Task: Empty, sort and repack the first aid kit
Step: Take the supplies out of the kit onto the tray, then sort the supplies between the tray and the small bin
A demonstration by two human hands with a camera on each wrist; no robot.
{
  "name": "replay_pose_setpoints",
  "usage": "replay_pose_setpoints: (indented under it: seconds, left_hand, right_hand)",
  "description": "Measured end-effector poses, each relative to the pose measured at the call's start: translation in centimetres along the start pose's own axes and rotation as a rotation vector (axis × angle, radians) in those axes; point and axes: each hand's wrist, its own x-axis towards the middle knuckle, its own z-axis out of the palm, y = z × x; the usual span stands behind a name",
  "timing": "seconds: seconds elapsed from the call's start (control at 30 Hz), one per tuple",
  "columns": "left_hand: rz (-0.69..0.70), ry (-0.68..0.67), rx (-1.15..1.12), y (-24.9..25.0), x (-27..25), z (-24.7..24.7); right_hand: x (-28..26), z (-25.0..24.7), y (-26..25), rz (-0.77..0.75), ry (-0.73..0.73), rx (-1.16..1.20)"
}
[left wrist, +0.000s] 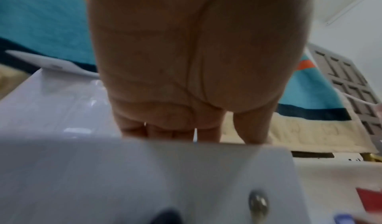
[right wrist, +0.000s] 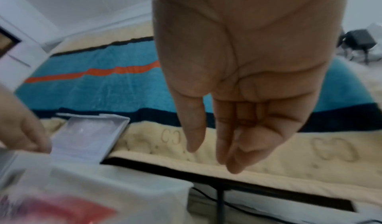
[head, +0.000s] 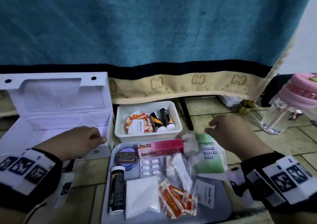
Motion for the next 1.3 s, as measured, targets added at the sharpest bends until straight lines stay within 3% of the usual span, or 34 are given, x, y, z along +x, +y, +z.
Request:
replay_pose_setpoints:
  seconds: [0.2, 0.4, 0.5, 0.63, 0.7, 0.8, 0.87, 1.0, 1.07, 1.3]
  left_hand:
    - [0.027, 0.014, 0.259, -0.3, 0.4, 2.1]
    - [0.088, 0.064, 0.251, 0.1, 0.2, 2.6]
    - [0.124, 0.138, 0.285, -0.5, 0.7, 3.2]
    - [0.14, 0.186, 0.25, -0.6, 1.0, 3.6]
    - [0.164, 0.199, 0.247, -0.8, 1.3, 3.8]
    - [0.181, 0.206, 0.23, -1.0, 1.4, 4.0]
    - [0.18, 0.194, 0.246, -0.9, 1.4, 4.0]
    - [0.173, 0.195, 0.26, -0.7, 1.4, 3.7]
    - [0.167, 0.187, 0.262, -0.7, 1.3, 3.7]
    - [0.18, 0.175, 0.209, -1.0, 1.5, 3.9]
  right_hand:
    - [2.9, 0.4, -7.9, -0.47, -0.171, -0.087]
    - [5.8, 4.5, -12.6, -0.611, -0.413, -0.436]
    - [6.1, 5.8, -13.4, -0.619, -0.429, -0.533]
    - [6.2, 5.5, -13.6, -0.561, -0.361, -0.434]
    - [6.0, 4.1, -13.7, -0.46, -0.286, -0.27]
    - [3.6, 0.6, -13.8, -0.36, -0.24, 0.187]
    - [0.6, -1.4, -13.4, -0.378, -0.374, 0.36]
    - [-5.0, -0.9, -12.7, -0.531, -0.691, 0.177]
    - [-6.6, 1.0, -12.6, -0.55, -0.707, 0.094]
    - [-9.0, 5.2, -12.9, -0.492, -0.634, 0.135]
